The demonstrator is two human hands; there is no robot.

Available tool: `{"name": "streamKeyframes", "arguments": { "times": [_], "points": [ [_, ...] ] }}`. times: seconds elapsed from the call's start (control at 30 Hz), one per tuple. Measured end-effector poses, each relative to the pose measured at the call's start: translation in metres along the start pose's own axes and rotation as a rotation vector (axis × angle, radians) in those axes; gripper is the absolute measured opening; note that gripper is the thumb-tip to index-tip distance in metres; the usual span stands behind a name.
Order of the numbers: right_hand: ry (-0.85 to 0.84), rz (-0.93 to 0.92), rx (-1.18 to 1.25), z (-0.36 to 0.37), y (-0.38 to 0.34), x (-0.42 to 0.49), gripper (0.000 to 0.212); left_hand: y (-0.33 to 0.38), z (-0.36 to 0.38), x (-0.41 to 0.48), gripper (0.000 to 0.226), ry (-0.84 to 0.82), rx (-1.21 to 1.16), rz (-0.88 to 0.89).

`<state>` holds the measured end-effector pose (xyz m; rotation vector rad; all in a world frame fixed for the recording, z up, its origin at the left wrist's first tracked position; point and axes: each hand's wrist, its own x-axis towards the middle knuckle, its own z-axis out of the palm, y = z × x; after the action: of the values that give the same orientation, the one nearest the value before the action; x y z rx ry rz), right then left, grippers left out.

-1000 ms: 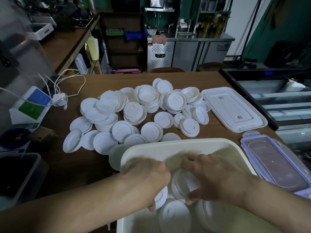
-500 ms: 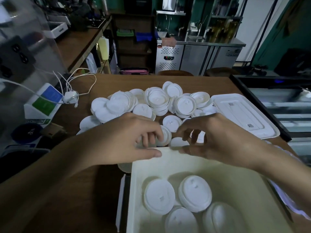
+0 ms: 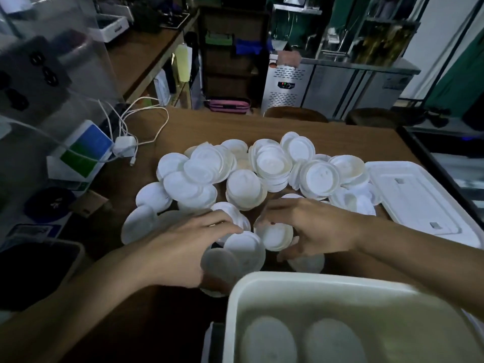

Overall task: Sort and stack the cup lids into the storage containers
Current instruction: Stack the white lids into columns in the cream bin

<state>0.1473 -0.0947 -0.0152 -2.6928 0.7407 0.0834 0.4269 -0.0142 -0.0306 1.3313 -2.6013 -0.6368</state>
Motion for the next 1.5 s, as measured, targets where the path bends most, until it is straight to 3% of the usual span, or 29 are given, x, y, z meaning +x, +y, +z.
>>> {"name": "streamKeyframes", "arguments": {
  "times": [0.17, 0.27, 0.37, 0.6, 0.83, 1.0, 1.2, 1.33, 1.5],
  "points": [
    [-0.084, -0.102, -0.091, 0.017, 0.008, 0.020, 0.086, -0.008, 0.014, -0.008, 0.091, -0.073, 0.106, 0.001],
    [-0.079, -0.188, -0.156, 0.025, 0.009, 0.029, 0.091, -0.008, 0.019, -0.013, 0.077, -0.069, 0.149, 0.024],
    [-0.058, -0.250, -0.218, 0.031, 0.009, 0.037, 0.093, -0.013, 0.023, -0.013, 0.088, -0.065, 0.210, 0.020],
    [0.009, -0.286, -0.210, 0.040, 0.004, 0.045, 0.089, -0.014, 0.026, -0.014, 0.065, -0.031, 0.236, 0.041],
    [0.010, -0.177, -0.142, 0.026, 0.011, 0.032, 0.080, -0.017, 0.032, -0.010, 0.034, 0.082, 0.259, 0.087],
    [0.067, -0.093, -0.068, 0.009, 0.010, 0.013, 0.082, -0.013, 0.025, -0.003, 0.018, 0.134, 0.065, 0.041],
    [0.187, 0.055, 0.130, -0.026, 0.002, -0.014, 0.083, 0.002, -0.013, -0.001, 0.015, 0.363, -0.100, -0.073],
    [0.326, 0.092, 0.127, -0.048, -0.017, -0.044, 0.083, 0.033, -0.038, -0.003, 0.012, 0.484, -0.159, -0.031],
    [0.426, 0.125, 0.166, -0.056, -0.055, -0.094, 0.086, 0.083, -0.051, -0.009, 0.007, 0.514, -0.146, 0.136]
  ]
}}
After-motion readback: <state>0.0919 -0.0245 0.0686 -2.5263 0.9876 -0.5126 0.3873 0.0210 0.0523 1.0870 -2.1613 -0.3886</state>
